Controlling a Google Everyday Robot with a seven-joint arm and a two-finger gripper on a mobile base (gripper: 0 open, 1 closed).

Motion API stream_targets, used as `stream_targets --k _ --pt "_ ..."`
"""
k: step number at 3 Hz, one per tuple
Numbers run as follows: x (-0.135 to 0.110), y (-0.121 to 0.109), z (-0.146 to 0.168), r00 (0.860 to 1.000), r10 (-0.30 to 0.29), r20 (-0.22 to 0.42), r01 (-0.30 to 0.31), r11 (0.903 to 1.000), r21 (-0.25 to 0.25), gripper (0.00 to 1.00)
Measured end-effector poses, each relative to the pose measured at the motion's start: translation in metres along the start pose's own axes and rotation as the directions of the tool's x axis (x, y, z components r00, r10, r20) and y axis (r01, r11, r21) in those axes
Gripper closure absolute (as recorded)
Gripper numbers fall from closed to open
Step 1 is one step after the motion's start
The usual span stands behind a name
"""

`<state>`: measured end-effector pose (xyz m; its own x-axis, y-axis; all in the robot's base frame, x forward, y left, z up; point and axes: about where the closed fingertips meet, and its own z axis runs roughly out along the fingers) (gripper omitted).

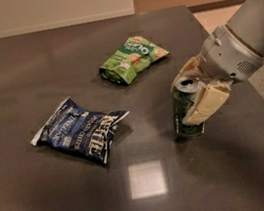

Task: Pick green can

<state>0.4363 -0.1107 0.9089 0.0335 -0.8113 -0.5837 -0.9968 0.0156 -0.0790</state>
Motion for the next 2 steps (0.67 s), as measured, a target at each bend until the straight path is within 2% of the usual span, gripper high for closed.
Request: stream_targets --k 1,2 --pt "-0.022 -0.003 -0.016 0.998 -0.024 0.051 0.024 0.9997 0.0 1.0" --pt "-0.042 -0.005 -0.029 0.994 -0.05 0.099 0.049 0.9988 0.005 1.0"
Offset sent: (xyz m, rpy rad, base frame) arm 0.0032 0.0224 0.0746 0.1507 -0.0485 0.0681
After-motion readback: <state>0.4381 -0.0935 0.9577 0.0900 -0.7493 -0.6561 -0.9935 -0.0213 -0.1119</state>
